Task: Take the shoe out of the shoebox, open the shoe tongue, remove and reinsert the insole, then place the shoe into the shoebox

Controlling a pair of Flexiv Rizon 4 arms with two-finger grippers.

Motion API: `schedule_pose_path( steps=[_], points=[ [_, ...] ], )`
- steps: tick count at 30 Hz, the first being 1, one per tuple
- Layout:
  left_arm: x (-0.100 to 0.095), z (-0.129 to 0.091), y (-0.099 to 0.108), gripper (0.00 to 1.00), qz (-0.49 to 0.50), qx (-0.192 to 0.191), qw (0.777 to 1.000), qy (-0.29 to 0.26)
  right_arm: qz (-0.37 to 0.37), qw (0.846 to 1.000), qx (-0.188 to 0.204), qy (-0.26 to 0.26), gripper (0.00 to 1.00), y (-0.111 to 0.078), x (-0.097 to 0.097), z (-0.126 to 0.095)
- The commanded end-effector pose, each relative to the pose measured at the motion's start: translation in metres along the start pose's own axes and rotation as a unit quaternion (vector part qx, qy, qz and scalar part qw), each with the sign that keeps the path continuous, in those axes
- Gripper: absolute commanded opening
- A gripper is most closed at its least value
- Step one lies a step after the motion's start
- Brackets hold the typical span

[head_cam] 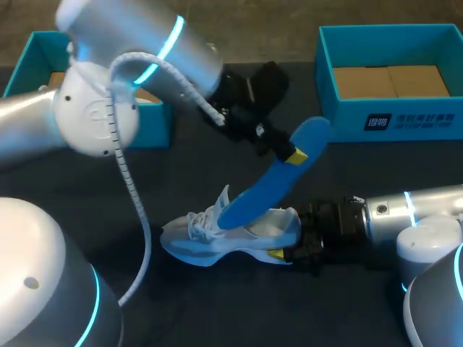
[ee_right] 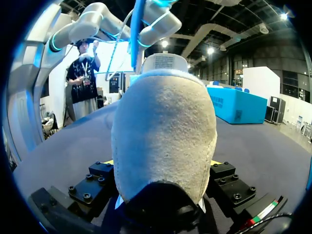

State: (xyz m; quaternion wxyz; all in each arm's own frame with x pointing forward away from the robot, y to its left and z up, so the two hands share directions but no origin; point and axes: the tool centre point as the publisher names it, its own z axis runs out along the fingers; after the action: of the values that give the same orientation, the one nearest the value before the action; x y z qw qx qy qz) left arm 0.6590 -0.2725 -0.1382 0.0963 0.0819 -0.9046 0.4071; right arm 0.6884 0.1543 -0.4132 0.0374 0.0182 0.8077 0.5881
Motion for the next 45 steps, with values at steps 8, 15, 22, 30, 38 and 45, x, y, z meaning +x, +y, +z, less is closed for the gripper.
schedule_pose_path(
  steps=[8, 15, 22, 30, 38, 45],
  points=[
    [0.001, -0.012, 0.01, 0.0, 0.001, 0.038, 0.999, 0.001, 0.0, 1.0, 0.003, 0.0, 0.0, 0.001, 0.0, 0.001],
    [0.004, -0.025, 0.003, 0.0, -0.019, 0.071, 0.997, -0.003, 0.0, 1.0, 0.003, 0.0, 0.0, 0.001, 0.0, 0.001],
    [0.012, -0.062, -0.016, 0.0, -0.061, 0.14, 0.988, 0.029, 0.0, 1.0, 0.003, 0.0, 0.0, 0.001, 0.0, 0.001],
    [0.022, -0.1, -0.035, 0.0, -0.114, 0.206, 0.97, 0.068, 0.0, 1.0, 0.003, 0.0, 0.0, 0.001, 0.0, 0.001],
    [0.022, -0.1, -0.035, 0.0, -0.114, 0.206, 0.97, 0.068, 0.0, 1.0, 0.003, 0.0, 0.0, 0.001, 0.0, 0.001],
    [0.026, -0.111, -0.033, 0.0, -0.102, 0.241, 0.962, 0.08, 0.0, 1.0, 0.003, 0.0, 0.0, 0.001, 0.0, 0.001]
  ],
)
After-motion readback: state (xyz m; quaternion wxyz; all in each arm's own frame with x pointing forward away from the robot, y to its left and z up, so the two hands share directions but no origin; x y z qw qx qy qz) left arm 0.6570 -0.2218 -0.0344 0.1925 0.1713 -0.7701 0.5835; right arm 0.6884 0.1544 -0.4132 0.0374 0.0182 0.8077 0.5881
